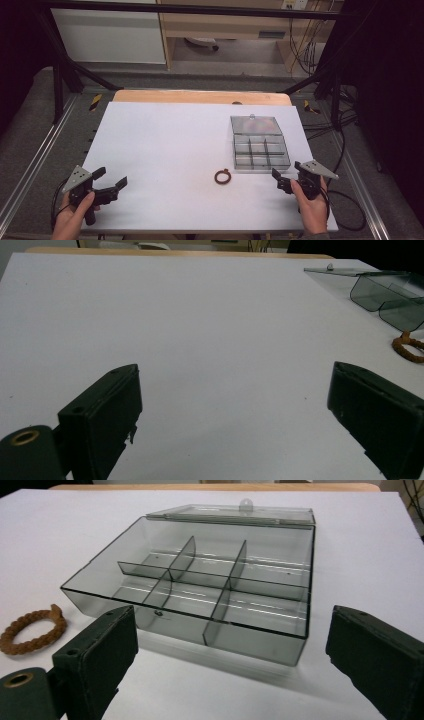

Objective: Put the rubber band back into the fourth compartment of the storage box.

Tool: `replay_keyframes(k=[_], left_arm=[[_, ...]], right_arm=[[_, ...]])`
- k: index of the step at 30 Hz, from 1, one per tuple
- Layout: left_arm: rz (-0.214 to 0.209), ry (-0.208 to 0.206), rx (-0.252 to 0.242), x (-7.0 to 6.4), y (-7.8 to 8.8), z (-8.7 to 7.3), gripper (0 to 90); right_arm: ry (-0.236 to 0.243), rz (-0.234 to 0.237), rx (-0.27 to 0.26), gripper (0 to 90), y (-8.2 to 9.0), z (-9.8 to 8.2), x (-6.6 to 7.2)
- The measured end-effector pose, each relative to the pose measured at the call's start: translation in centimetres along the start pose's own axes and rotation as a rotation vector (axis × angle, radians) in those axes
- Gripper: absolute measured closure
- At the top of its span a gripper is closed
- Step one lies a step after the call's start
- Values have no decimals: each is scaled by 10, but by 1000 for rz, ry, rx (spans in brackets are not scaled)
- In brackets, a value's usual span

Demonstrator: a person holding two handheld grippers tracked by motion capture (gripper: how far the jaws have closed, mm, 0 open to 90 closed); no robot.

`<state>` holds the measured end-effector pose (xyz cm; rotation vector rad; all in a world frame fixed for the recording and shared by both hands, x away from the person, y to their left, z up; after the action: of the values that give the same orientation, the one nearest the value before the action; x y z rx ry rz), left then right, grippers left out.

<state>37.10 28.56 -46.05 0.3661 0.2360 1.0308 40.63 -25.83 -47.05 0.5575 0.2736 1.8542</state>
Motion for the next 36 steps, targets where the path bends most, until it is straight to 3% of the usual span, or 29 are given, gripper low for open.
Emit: replay_keyframes(k=[7,14,20,24,29,36], left_arm=[[7,-1,7,1,-1,-1,67],[3,-9,17,0,-1,-3,65],[-2,-12,19,-1,-1,-4,65],[-7,-11,33,-2,-3,-6,65],[-7,-12,26,-3,-2,-5,65],[-9,-16,30,-3,-2,-5,65]], right_arm=[[-6,-37,-41,41,-4,9,2],[-47,-34,-36,31,-5,18,0],[-25,-22,-38,31,-10,30,7],[9,45,-60,32,-18,42,26],[43,69,-59,34,-27,50,44],[70,113,-57,46,-33,49,66]])
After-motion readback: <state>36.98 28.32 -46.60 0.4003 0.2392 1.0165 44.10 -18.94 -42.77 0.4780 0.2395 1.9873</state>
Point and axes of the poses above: each handheld gripper's, and its own axes: y roughly backward along the jaws, z roughly out of its top, x roughly to its left, the point moved 8 cm from there along -y, roughly forward along the jaws, and after that the axes turned 8 degrees about -y, right-handed, at the moved point
